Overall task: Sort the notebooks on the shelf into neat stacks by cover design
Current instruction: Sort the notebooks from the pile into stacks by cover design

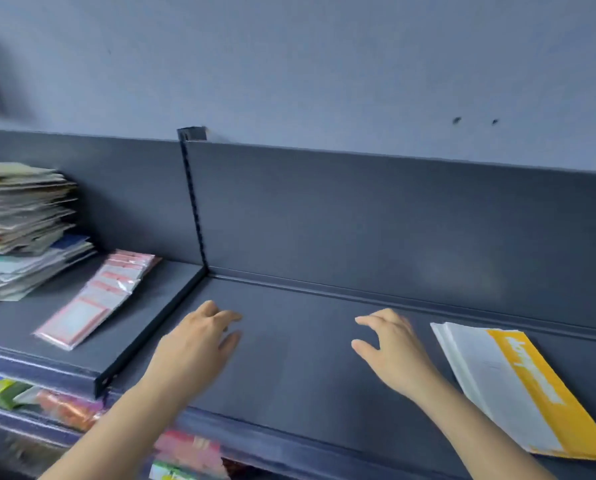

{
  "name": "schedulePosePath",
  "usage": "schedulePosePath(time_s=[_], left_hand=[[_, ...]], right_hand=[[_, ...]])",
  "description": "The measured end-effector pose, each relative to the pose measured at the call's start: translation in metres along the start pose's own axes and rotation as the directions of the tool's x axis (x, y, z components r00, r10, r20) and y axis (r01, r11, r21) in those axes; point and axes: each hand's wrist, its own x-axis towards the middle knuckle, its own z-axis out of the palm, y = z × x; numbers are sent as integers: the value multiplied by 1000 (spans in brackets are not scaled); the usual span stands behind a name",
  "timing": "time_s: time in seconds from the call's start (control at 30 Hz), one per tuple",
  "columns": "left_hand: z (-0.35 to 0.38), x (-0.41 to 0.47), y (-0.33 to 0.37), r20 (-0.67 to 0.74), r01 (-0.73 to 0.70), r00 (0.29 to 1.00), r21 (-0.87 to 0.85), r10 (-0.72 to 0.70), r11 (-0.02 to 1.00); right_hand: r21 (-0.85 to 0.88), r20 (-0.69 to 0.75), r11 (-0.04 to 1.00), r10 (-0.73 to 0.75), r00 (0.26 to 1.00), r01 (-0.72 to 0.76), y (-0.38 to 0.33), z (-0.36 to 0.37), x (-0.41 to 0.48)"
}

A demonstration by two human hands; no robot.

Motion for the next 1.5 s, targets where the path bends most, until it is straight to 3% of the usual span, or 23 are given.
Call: schedulePosePath(time_s=[0.27, 0.5, 0.73, 1.03, 1.23, 1.33, 1.5], left_hand=[[-111, -60, -224, -112, 201, 977, 212, -181, 956], [-163, -88, -321, -228, 318, 935, 199, -272, 927], [-179, -74, -380, -258, 385, 908, 209, -330, 899], [-197, 8, -440, -240, 403, 907, 258, -345, 878], [-203, 70, -469, -246, 383, 915, 276, -321, 882], [-204, 89, -482, -248, 374, 913, 184, -326, 909], [-208, 116, -488, -248, 324, 908, -98, -338, 941]], right_hand=[[37, 117, 964, -266, 957, 263, -218, 107, 36], [33, 154, 902, -429, 890, 430, -350, 148, 63], [54, 104, 839, -543, 833, 541, -436, 163, 117], [91, -2, 753, -654, 757, 651, -533, 170, 242], [65, 109, 735, -678, 727, 675, -579, 177, 305], [17, 185, 721, -683, 707, 693, -589, 186, 319], [-172, 57, 625, -765, 641, 761, -592, 192, 326]])
